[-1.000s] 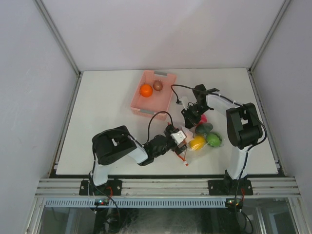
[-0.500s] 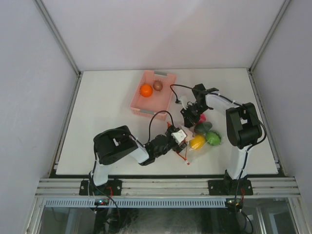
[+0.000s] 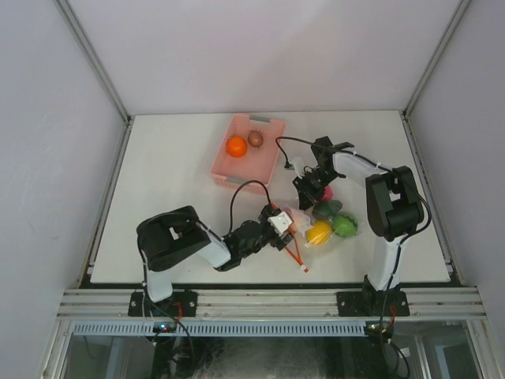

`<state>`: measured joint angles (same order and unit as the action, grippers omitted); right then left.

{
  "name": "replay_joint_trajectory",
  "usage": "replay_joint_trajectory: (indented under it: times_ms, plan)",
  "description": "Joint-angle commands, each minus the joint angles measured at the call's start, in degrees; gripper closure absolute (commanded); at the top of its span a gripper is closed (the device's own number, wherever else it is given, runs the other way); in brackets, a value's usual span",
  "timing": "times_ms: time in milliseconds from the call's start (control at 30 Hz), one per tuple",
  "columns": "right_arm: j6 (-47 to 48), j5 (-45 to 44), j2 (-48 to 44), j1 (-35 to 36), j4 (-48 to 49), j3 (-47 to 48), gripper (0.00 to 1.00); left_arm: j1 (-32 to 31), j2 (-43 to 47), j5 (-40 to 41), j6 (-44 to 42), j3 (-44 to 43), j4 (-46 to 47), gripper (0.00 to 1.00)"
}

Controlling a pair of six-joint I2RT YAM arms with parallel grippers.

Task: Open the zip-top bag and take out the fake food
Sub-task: Pick up the fake fruit from the zipper food storage bag.

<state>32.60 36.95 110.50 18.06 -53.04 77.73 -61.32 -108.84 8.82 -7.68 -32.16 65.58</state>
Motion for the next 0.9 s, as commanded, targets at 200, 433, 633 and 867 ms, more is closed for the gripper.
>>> replay_joint_trajectory:
  times_ms: [200, 433, 633, 867]
  plan:
    - [-1.1, 0.8, -1.2, -1.6, -0.3, 1.1, 0.85, 0.5, 13.0, -5.7, 4.8, 5.5, -6.8, 0.80]
    - [-1.1, 0.7, -1.2, -1.7, -0.3, 1.1, 0.84, 1.3, 19.0, -12.2, 9.3, 3.8, -22.3, 0.85]
    - [-1.1, 0.9, -1.7, -1.9, -0.5, 1.2, 0.84, 6.1, 22.4, -21.3, 17.9, 2.0, -30.3, 0.87]
    - [-1.0, 1.5, -2.6, -2.4, -0.5, 1.1, 0.84, 9.7, 26.5, -28.0, 23.4, 0.7, -36.8, 0.89]
